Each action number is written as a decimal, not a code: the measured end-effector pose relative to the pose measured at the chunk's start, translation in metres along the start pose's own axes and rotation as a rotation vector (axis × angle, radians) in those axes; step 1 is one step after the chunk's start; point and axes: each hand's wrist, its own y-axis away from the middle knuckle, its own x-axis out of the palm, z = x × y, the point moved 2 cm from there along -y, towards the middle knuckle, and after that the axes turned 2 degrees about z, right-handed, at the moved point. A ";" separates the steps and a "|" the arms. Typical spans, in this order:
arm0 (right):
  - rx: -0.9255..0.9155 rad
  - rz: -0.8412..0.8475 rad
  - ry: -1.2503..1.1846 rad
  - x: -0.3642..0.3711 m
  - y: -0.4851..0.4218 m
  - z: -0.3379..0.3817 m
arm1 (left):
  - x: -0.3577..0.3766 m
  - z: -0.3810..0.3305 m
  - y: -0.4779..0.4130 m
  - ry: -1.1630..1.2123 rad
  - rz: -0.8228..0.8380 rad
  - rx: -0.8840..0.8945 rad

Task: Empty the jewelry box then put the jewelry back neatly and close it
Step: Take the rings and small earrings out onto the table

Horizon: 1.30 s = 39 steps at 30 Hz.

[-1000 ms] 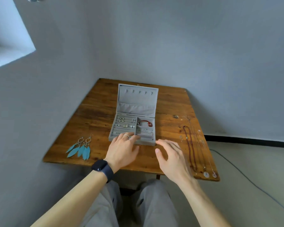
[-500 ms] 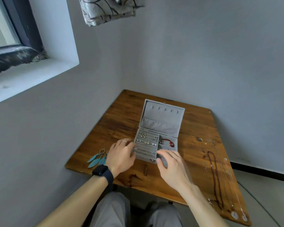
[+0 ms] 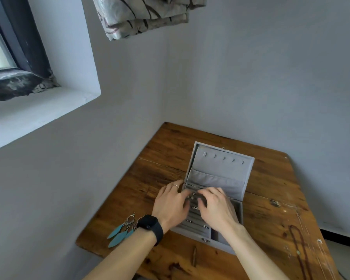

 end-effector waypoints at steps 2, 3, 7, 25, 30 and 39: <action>0.001 -0.006 0.026 0.008 -0.009 -0.003 | 0.005 -0.001 -0.009 -0.017 -0.012 0.000; 0.004 -0.002 0.043 0.011 -0.014 -0.004 | 0.007 -0.001 -0.014 -0.029 -0.012 -0.005; 0.032 -0.006 0.075 0.017 -0.022 -0.004 | 0.011 0.000 -0.026 -0.054 -0.017 -0.028; 0.164 0.145 -0.002 0.009 -0.032 0.005 | 0.001 0.001 -0.031 0.184 0.009 -0.135; 0.175 0.037 -0.202 -0.009 -0.008 0.004 | -0.019 0.009 -0.008 0.386 -0.052 -0.120; 0.114 -0.018 -0.413 -0.008 0.098 0.044 | -0.040 0.030 0.081 0.342 0.136 -0.013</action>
